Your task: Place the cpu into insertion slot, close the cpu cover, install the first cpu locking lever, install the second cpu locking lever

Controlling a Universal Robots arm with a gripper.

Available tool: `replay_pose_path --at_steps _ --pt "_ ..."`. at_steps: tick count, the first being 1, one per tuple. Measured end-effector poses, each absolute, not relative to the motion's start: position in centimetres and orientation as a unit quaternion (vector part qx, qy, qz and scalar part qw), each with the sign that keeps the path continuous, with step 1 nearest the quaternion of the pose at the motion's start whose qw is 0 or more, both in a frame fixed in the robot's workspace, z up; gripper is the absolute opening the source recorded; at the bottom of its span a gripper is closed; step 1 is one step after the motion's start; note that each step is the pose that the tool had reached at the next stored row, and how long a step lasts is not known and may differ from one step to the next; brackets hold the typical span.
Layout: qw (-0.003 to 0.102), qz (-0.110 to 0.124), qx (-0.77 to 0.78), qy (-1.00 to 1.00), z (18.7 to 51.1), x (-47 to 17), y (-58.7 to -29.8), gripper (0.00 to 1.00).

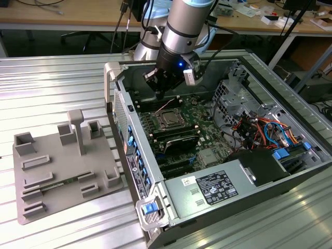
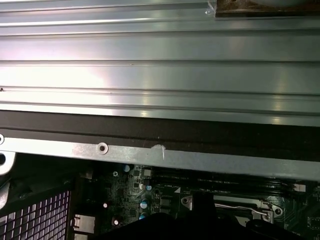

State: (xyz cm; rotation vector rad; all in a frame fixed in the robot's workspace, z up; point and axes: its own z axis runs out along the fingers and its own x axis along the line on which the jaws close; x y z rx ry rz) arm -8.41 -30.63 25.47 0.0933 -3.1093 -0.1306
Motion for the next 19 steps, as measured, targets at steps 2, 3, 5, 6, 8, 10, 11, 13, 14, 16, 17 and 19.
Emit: replay_pose_path --at_steps 2,3,5,6,8,10,11,13,14,16,17,19 --pt "0.014 -0.042 0.03 -0.999 25.45 -8.41 -30.65 0.11" --pt "0.014 -0.042 0.03 -0.999 25.43 -8.4 -30.67 0.11" --pt "0.014 -0.042 0.03 -0.999 25.31 -8.36 -30.75 0.11" --pt "0.014 -0.042 0.03 -0.999 25.19 -8.27 -30.77 0.11" --pt "0.014 -0.042 0.03 -0.999 25.17 -8.26 -30.77 0.11" --pt "0.014 -0.042 0.03 -0.999 25.14 -8.23 -30.77 0.11" --pt "0.014 -0.042 0.03 -0.999 25.12 -8.22 -30.77 0.11" --pt "0.014 -0.042 0.03 -0.999 25.09 -8.19 -30.78 0.11" --pt "0.014 -0.042 0.03 -0.999 25.08 -8.19 -30.78 0.11" --pt "0.014 -0.042 0.03 -0.999 25.06 -8.17 -30.78 0.11" --pt "0.014 -0.042 0.03 -0.999 25.05 -8.17 -30.77 0.11" --pt "0.014 -0.042 0.03 -0.999 25.04 -8.16 -30.77 0.11"
